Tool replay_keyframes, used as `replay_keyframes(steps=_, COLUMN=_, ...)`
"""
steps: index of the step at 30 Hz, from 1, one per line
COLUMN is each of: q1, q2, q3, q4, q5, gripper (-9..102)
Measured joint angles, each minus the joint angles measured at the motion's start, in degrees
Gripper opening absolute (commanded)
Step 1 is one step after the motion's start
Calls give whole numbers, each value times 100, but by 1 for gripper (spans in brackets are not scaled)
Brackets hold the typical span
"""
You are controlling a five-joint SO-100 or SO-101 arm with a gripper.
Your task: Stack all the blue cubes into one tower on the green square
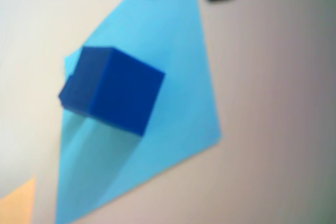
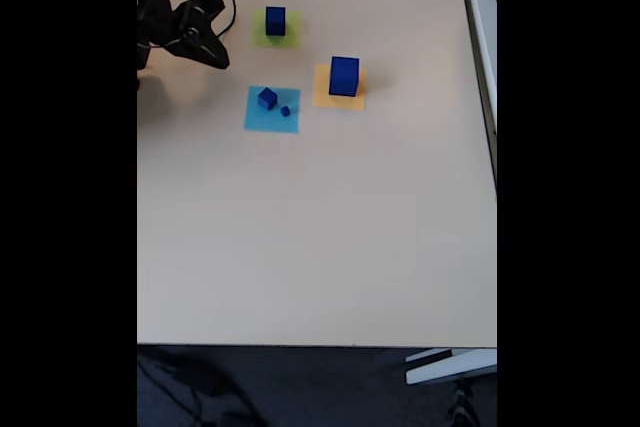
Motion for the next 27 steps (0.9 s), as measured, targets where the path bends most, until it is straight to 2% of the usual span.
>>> replay_keyframes(steps=2, q1=97, q2=0, q3=0, q4=-193, q5=343, gripper=0)
replay_keyframes(steps=5, q1=114, q2=0, q3=0, q4=-633, q5=1547, gripper=0)
replay_keyframes(steps=9, q1=272, q2=0, q3=0, q4=-817, q5=2795, gripper=0)
replay_keyframes(steps=24, q1=536, q2=-35, q3=-264, q4=-940, q5=4992, gripper=0)
replay_keyframes(steps=27, q1=536, q2=-809, q3=-642, q4=-1063, q5=5353, gripper=0)
